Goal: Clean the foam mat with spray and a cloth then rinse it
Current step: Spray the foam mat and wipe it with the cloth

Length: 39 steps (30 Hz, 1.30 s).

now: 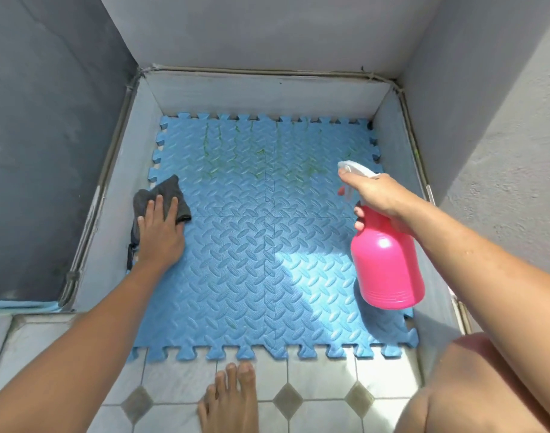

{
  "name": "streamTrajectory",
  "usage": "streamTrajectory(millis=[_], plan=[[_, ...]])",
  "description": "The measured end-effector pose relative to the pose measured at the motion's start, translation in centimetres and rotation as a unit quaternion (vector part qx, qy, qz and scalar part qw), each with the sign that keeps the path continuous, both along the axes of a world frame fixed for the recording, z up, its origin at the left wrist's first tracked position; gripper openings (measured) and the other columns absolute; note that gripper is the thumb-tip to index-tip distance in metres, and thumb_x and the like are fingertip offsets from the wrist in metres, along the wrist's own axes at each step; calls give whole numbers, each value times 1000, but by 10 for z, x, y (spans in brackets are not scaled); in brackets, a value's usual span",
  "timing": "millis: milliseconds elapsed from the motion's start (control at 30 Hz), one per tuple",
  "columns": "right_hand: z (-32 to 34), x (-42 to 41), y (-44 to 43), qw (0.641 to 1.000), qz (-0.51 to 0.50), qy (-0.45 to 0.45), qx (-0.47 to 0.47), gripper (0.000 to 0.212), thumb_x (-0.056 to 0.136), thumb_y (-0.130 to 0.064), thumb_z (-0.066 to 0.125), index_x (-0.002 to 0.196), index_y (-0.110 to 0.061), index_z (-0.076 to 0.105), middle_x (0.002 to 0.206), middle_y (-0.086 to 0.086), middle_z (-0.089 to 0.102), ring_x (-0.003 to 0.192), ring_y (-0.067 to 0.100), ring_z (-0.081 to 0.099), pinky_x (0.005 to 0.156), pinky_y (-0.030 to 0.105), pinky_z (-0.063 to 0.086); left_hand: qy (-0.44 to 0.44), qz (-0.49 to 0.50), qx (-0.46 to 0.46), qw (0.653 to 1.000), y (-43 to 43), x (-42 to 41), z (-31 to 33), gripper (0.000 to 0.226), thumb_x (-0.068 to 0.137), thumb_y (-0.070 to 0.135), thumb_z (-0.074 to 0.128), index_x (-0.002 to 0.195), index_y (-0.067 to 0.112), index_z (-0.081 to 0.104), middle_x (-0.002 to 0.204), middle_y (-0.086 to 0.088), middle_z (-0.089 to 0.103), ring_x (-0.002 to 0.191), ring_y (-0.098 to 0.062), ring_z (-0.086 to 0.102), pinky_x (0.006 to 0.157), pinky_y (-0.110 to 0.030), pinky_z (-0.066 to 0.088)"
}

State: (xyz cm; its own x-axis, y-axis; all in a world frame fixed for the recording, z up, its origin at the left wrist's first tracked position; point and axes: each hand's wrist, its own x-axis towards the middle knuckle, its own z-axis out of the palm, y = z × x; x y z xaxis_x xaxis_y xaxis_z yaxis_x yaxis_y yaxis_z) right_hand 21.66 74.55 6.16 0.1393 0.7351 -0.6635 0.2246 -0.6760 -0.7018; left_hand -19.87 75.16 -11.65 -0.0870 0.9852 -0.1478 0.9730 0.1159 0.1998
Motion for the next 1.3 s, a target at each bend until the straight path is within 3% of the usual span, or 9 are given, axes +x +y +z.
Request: streamTrajectory(millis=[67, 167, 400, 500, 667, 767, 900, 1100, 1300], plan=[[4, -6, 0, 1000, 28, 10, 2, 67, 83, -65, 71, 112, -6, 71, 61, 11, 49, 45, 24, 48, 60, 39, 54, -3, 2, 9, 1000, 0, 2, -2, 62, 104, 24, 46, 161, 14, 22, 168, -16, 13, 154, -37, 9, 120, -61, 10], [9, -18, -1, 995, 102, 20, 3, 78, 76, -71, 72, 130, -15, 66, 87, 17, 54, 49, 24, 50, 63, 44, 55, -4, 2, 16, 1000, -1, 4, -4, 63, 104, 24, 46, 161, 15, 22, 168, -16, 13, 154, -37, 9, 121, -60, 9], [13, -37, -2, 990, 128, 21, 54, 59, 91, -66, 63, 119, -15, 69, 102, 44, 61, 47, 29, 52, 62, 46, 58, -9, 6, 10, 1000, -2, 2, -6, 63, 105, 28, 42, 162, 20, 15, 170, -10, 6, 156, -30, 0, 124, -54, 2], [16, -40, -4, 986, 158, -1, 45, 70, 89, -71, 62, 97, -1, 65, 62, 23, 54, 44, 28, 53, 65, 48, 56, -10, 9, 11, 1000, -2, 3, -6, 63, 105, 29, 41, 162, 21, 14, 170, -8, 4, 157, -28, -2, 124, -52, -1], [21, -49, -9, 979, 192, -16, 59, 56, 93, -68, 58, 103, -15, 70, 44, 5, 49, 44, 28, 58, 70, 54, 61, -5, 7, 11, 1000, -3, 2, -7, 62, 106, 31, 38, 162, 22, 13, 170, -8, 3, 157, -27, -3, 125, -52, -1], [20, -53, -11, 977, 207, -6, 54, 59, 94, -66, 58, 97, -7, 66, 41, 3, 46, 43, 27, 55, 73, 60, 61, -7, 7, 13, 1000, -3, 2, -6, 62, 106, 30, 38, 162, 21, 13, 170, -8, 4, 157, -27, -3, 125, -51, -1], [21, -55, -10, 978, 188, -29, 80, 64, 94, -67, 57, 86, -4, 60, 44, 5, 50, 43, 28, 58, 65, 50, 59, -5, 8, 18, 1000, -4, 3, -7, 62, 106, 30, 38, 162, 21, 14, 170, -8, 4, 157, -28, -2, 125, -51, -1], [22, -53, -12, 984, 169, -32, 46, 64, 92, -72, 54, 108, -12, 68, 50, 10, 50, 48, 30, 60, 67, 57, 62, -8, 6, 21, 1000, -3, 1, -9, 62, 106, 30, 39, 162, 21, 15, 170, -9, 6, 157, -28, -1, 125, -52, -1], [21, -47, -8, 982, 114, -138, 61, 69, 94, -71, 53, 90, -3, 63, 52, 7, 59, 47, 28, 69, 56, 32, 57, -4, 9, 24, 1000, -4, 0, -9, 61, 106, 29, 39, 162, 20, 16, 169, -9, 7, 156, -29, 1, 124, -52, 1]])
